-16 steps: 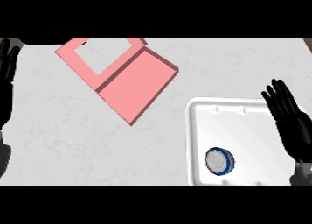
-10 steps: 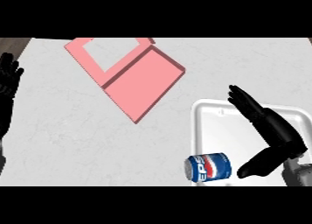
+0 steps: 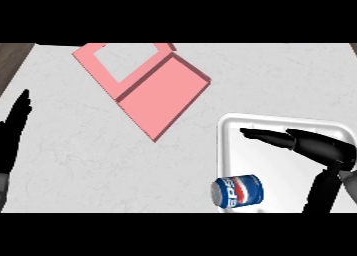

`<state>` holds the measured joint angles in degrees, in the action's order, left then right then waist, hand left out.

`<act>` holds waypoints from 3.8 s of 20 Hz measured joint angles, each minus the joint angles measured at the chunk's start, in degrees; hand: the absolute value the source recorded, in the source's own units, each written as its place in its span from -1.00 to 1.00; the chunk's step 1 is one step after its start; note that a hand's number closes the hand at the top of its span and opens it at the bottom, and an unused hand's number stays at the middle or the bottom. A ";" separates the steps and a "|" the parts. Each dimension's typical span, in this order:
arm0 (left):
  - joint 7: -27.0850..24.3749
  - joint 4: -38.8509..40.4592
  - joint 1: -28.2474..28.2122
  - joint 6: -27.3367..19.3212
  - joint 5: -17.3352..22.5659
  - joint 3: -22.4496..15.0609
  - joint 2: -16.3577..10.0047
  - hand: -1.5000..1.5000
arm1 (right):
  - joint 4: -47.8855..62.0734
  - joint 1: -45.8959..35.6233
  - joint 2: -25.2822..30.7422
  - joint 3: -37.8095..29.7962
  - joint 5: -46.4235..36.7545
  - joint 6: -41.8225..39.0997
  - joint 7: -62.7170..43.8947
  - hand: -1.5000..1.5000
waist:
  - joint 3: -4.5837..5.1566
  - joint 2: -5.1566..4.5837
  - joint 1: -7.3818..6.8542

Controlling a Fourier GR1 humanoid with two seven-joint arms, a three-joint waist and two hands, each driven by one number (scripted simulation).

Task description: Pick the can from the tray and place it in the cardboard box

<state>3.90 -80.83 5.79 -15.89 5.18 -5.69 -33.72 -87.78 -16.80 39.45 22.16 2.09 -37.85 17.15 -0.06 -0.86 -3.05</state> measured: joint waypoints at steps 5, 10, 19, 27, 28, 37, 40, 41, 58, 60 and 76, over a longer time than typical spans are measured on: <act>0.00 3.04 0.68 -0.71 -2.05 -0.39 0.75 0.00 | 6.86 -7.35 1.58 1.92 -6.75 -0.99 9.58 -1.00 | -0.07 0.10 0.53; 0.66 3.82 1.57 -1.00 -3.30 -1.03 1.40 0.00 | 6.60 -15.51 4.00 8.25 -17.52 1.21 11.54 -1.00 | -0.01 0.20 0.29; 0.91 4.51 1.61 -1.37 -4.75 -1.10 2.43 0.00 | 7.70 -26.67 3.42 22.89 -31.56 -0.33 9.81 -1.00 | 0.09 0.48 0.78; -0.23 6.18 1.08 -0.67 -5.36 1.11 2.66 0.00 | 9.20 -29.47 -2.13 30.02 -37.84 -3.46 5.27 -1.00 | 0.09 0.73 2.06; -0.56 6.67 1.32 -0.82 -5.71 1.29 3.07 0.00 | 9.44 -29.67 -2.68 30.35 -38.78 -3.55 5.06 -1.00 | 0.08 0.74 2.19; -0.72 7.07 1.19 1.12 -6.77 3.52 3.81 0.00 | 13.92 -29.59 -6.60 31.40 -44.69 -2.50 6.69 -1.00 | 0.07 0.80 2.57; -0.45 5.52 -0.05 1.84 -6.68 4.36 3.64 0.00 | 13.18 -28.68 -6.71 31.33 -44.99 -2.85 6.51 -1.00 | 0.07 0.88 2.59; -0.10 4.83 -0.46 2.17 -6.67 4.54 3.52 0.00 | 12.71 -28.09 -6.77 31.28 -44.90 -2.89 6.45 -1.00 | 0.06 0.89 2.61; -1.56 5.78 -1.12 2.79 -9.41 6.32 6.04 0.00 | -0.79 -22.51 -3.77 33.14 -42.48 -7.29 1.08 -1.00 | 0.08 0.93 2.98; -1.53 5.74 -1.14 2.68 -9.85 6.40 6.53 0.00 | -2.06 -21.18 -2.46 33.94 -43.81 -7.47 0.27 -1.00 | 0.09 0.96 3.00; -0.22 4.61 -0.43 4.32 -12.62 8.32 8.76 0.00 | 5.93 -16.21 -10.07 31.19 -57.82 7.47 7.26 1.00 | 0.14 1.06 2.73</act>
<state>3.68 -76.22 5.37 -11.57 -7.44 2.63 -24.96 -81.85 -33.01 29.39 53.36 -55.73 -30.38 24.41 0.08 0.21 -0.32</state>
